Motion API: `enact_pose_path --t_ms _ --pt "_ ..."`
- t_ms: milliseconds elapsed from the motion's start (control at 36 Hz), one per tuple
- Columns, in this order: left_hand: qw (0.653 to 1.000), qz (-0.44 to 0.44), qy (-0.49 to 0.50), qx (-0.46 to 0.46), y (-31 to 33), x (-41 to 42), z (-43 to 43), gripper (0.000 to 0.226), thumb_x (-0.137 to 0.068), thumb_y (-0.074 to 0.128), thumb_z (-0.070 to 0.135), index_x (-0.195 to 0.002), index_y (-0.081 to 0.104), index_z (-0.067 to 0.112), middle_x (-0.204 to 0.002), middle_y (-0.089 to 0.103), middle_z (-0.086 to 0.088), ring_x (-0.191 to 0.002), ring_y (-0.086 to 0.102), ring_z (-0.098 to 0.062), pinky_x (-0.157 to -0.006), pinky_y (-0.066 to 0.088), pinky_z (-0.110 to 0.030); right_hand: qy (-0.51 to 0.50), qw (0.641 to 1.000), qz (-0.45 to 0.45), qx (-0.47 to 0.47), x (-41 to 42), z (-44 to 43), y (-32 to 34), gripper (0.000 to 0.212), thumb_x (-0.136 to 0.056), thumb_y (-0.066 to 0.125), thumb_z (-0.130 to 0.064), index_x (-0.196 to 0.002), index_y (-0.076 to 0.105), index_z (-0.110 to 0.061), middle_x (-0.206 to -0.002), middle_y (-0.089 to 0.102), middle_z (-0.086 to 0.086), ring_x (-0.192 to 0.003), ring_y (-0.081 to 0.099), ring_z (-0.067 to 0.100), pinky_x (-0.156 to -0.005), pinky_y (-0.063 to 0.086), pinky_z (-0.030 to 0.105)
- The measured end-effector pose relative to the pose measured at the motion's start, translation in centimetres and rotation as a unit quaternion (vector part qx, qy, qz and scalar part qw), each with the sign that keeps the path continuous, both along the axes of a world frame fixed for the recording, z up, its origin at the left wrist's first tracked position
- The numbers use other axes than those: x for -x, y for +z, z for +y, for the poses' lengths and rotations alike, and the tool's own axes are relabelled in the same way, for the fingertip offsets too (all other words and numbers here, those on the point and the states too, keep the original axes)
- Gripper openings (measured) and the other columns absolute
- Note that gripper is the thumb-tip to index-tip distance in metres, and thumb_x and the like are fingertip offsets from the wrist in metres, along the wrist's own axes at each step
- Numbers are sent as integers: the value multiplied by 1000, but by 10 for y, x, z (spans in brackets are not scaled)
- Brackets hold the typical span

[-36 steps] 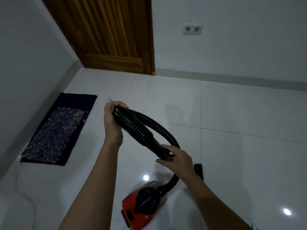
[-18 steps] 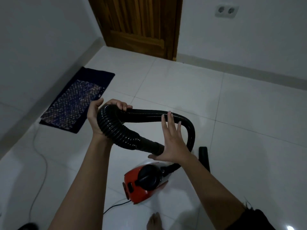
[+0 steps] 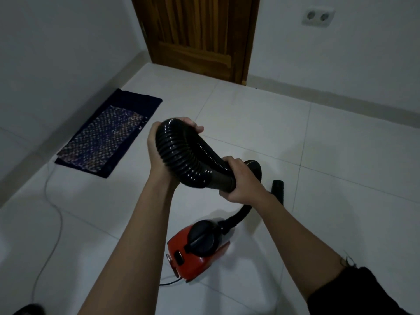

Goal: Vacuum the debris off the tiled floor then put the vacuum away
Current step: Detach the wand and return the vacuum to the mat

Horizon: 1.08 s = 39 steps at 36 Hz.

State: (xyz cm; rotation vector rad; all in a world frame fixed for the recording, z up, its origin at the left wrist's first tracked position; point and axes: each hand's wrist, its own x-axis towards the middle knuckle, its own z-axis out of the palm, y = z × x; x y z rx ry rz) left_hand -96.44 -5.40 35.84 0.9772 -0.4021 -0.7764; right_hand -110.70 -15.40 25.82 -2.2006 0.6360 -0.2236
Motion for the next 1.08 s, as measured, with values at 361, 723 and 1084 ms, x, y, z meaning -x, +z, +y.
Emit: enact_pose_path --t_ms 361,723,1084 --pt "991 -119 56 -2 -104 25 23 105 -75 42 77 -150 17 8 -143 42 -15 -129 46 -13 -115 32 -44 5 998 -55 -30 -37 8 -30 44 -70 68 -11 -111 52 -18 -87 56 -6 -76 57 17 -62 45 26" --pt "964 -179 191 44 -165 19 5 91 -67 73 47 -144 31 23 -138 45 -22 -124 50 -39 -105 42 -54 139 984 -103 33 -24 -11 -97 90 -66 81 -31 -137 28 -46 -130 49 -14 -118 51 11 -99 48 36" --pt "914 -273 287 87 -211 60 -9 71 -80 62 38 -140 25 35 -126 47 13 -113 53 2 -89 48 -12 86 969 -224 59 -8 -10 -158 82 -69 66 -15 -139 36 -45 -118 62 -7 -100 63 15 -82 57 40"
